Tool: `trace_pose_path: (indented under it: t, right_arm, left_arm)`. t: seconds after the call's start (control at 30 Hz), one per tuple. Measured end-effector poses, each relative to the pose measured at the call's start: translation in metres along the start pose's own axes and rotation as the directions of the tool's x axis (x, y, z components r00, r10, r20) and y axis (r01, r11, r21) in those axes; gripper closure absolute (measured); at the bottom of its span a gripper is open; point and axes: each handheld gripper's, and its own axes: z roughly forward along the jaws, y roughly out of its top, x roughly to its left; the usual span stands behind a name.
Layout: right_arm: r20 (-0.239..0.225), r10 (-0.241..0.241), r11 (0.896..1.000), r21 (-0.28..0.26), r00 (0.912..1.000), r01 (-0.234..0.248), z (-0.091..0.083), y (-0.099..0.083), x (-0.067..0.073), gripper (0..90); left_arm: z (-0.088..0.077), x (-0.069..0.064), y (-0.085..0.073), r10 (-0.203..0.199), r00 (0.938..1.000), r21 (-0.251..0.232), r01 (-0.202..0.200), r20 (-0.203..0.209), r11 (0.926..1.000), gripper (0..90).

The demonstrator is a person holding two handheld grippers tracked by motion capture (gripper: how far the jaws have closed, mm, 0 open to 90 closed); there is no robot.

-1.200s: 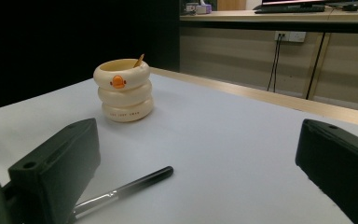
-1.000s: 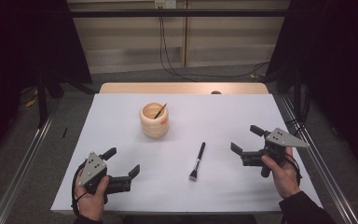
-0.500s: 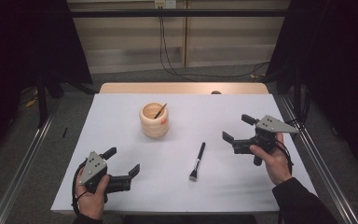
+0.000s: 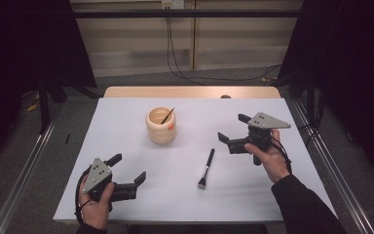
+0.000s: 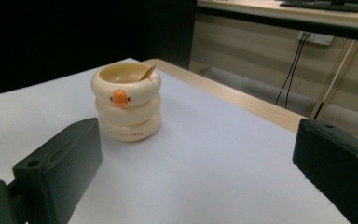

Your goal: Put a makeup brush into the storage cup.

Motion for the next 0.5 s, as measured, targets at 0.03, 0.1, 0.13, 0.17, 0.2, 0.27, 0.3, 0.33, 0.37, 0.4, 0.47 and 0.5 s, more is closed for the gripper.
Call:
trace_pose_path:
  t: [0.03, 0.1, 0.13, 0.17, 0.2, 0.27, 0.3, 0.33, 0.37, 0.4, 0.47, 0.5]
  right_arm:
    - [0.000, -0.003, 1.000, 0.015, 1.0000, 0.003, 0.0020, 0.0002, 0.0009, 0.7]
    - [-0.017, -0.012, 0.999, 0.039, 0.9998, 0.012, 0.0053, 0.0009, 0.0025, 0.7]
    - [-0.016, -0.015, 0.999, 0.040, 0.9998, 0.015, 0.0065, 0.0008, 0.0031, 1.2]
    - [-0.026, -0.008, 0.999, 0.049, 0.9996, 0.009, 0.0074, 0.0008, 0.0039, 2.1]
    - [-0.033, -0.008, 0.998, 0.058, 0.9994, 0.010, 0.0080, 0.0007, 0.0045, 2.1]
    - [-0.044, -0.013, 0.996, 0.082, 0.9989, 0.017, 0.0091, 0.0001, 0.0052, 2.1]
    - [-0.052, -0.016, 0.996, 0.092, 0.9985, 0.021, 0.0098, -0.0004, 0.0053, 2.1]
    - [-0.064, -0.023, 0.993, 0.111, 0.9977, 0.030, 0.0102, -0.0006, 0.0055, 2.1]
    - [-0.065, -0.033, 0.991, 0.127, 0.9974, 0.041, 0.0108, -0.0008, 0.0062, 2.1]
    - [-0.074, -0.046, 0.988, 0.142, 0.9962, 0.056, 0.0107, -0.0007, 0.0069, 2.3]
    - [-0.090, -0.052, 0.986, 0.154, 0.9945, 0.066, 0.0109, 0.0001, 0.0075, 3.5]
    - [-0.101, -0.054, 0.984, 0.162, 0.9934, 0.070, 0.0110, 0.0009, 0.0075, 3.7]
  left_arm:
    - [0.0000, 0.0001, 0.0000, 0.001, 1.0000, 0.000, -0.001, 0.000, 1.0000, 1.0]
    - [0.0000, 0.0002, -0.0001, -0.002, 1.0000, -0.002, 0.002, 0.000, 1.0000, 0.9]
    - [0.0001, 0.0002, 0.0000, -0.004, 1.0000, -0.002, 0.004, -0.001, 1.0000, 0.9]
    - [0.0000, 0.0005, 0.0003, 0.000, 1.0000, -0.001, 0.000, -0.002, 1.0000, 0.9]
    - [0.0001, 0.0003, 0.0004, -0.004, 1.0000, -0.004, 0.004, -0.003, 1.0000, 0.9]
    - [0.0003, 0.0008, 0.0001, -0.004, 1.0000, -0.002, 0.004, 0.000, 1.0000, 0.9]
    - [0.0003, 0.0011, 0.0000, 0.001, 1.0000, 0.002, -0.001, -0.001, 1.0000, 0.9]
    - [0.0004, 0.0010, 0.0001, 0.001, 1.0000, 0.000, -0.001, -0.002, 1.0000, 0.9]
    - [0.0004, 0.0007, 0.0001, -0.002, 1.0000, 0.000, 0.002, -0.001, 1.0000, 0.9]
    - [0.0005, 0.0008, 0.0000, 0.000, 1.0000, 0.000, 0.000, -0.002, 1.0000, 0.9]
    - [0.0005, 0.0007, 0.0000, 0.002, 1.0000, 0.004, -0.002, -0.006, 1.0000, 0.9]
    - [0.0006, 0.0007, 0.0001, 0.004, 1.0000, 0.005, -0.004, -0.009, 1.0000, 1.0]
